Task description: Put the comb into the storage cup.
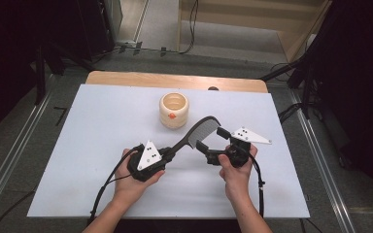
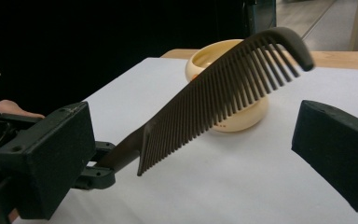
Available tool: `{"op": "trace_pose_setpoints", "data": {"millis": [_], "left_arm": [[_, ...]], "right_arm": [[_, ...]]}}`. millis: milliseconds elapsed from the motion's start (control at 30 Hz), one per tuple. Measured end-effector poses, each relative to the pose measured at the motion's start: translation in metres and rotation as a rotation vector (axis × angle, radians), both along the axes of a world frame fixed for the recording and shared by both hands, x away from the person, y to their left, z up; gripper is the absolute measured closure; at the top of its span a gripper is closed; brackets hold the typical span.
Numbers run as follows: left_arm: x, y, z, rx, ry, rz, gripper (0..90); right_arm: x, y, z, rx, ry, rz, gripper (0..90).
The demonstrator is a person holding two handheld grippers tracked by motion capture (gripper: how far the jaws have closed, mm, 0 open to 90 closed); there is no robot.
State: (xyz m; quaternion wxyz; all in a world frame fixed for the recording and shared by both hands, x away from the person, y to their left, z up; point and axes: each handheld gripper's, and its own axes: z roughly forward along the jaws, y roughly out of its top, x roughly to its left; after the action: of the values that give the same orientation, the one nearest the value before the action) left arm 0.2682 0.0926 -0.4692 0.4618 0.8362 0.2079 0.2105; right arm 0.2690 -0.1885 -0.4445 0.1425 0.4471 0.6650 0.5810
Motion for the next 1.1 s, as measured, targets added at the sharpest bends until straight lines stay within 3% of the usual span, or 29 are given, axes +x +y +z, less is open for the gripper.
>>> {"op": "trace_pose_setpoints", "data": {"millis": [167, 333, 467, 567, 667, 867, 1000, 1100], "left_arm": [[-0.003, 0.001, -0.003, -0.023, -0.008, 0.01, 72.3], [-0.008, -0.002, -0.008, -0.031, -0.021, 0.006, 72.3], [-0.011, -0.006, -0.011, -0.037, -0.038, 0.005, 72.3], [-0.013, -0.008, -0.012, -0.037, -0.046, 0.006, 72.3], [-0.014, -0.009, -0.013, -0.043, -0.049, 0.01, 72.3], [-0.017, -0.012, -0.017, -0.038, -0.059, 0.018, 72.2], [-0.019, -0.016, -0.018, -0.033, -0.065, 0.013, 72.2], [-0.02, -0.019, -0.02, -0.033, -0.071, 0.008, 72.2]], "right_arm": [[0.001, 0.006, -0.001, 0.041, 0.018, -0.011, 3.7], [0.004, 0.005, -0.006, 0.104, 0.076, -0.012, 12.4], [0.004, 0.006, -0.01, 0.127, 0.109, -0.035, 27.4], [0.004, 0.004, -0.013, 0.193, 0.145, -0.025, 37.9], [0.005, 0.003, -0.015, 0.219, 0.142, -0.006, 47.7], [0.003, 0.005, -0.018, 0.24, 0.154, -0.016, 56.4], [0.003, 0.006, -0.019, 0.292, 0.188, -0.004, 60.4], [0.004, 0.006, -0.02, 0.291, 0.199, -0.009, 62.3]]}}
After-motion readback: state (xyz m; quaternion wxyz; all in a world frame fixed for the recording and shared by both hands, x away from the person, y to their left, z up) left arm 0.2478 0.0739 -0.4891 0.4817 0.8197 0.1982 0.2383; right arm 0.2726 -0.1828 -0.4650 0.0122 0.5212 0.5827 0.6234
